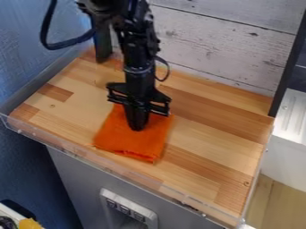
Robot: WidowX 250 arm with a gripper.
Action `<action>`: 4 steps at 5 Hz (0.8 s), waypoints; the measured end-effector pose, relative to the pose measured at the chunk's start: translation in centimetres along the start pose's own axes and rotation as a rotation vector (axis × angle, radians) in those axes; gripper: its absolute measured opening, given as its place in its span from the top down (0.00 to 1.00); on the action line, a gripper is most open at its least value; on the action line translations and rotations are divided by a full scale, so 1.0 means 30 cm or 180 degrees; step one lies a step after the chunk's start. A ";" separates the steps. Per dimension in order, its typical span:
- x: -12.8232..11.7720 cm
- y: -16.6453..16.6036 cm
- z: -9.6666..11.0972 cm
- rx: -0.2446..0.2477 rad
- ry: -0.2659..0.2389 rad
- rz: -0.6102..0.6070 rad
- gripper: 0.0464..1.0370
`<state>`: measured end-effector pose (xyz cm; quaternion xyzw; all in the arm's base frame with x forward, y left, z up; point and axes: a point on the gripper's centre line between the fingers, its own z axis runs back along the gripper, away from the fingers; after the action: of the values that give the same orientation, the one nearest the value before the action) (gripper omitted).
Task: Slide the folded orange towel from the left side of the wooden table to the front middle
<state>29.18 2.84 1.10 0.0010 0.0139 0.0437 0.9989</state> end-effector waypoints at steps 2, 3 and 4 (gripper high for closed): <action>-0.025 -0.086 0.005 0.0017 -0.0041 -0.0181 0.99; -0.029 -0.110 0.006 0.0019 -0.0110 -0.0227 0.96; -0.039 -0.142 0.044 0.0002 -0.0148 -0.0267 0.81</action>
<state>28.41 -1.50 2.45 0.0017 -0.0093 0.0018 1.0000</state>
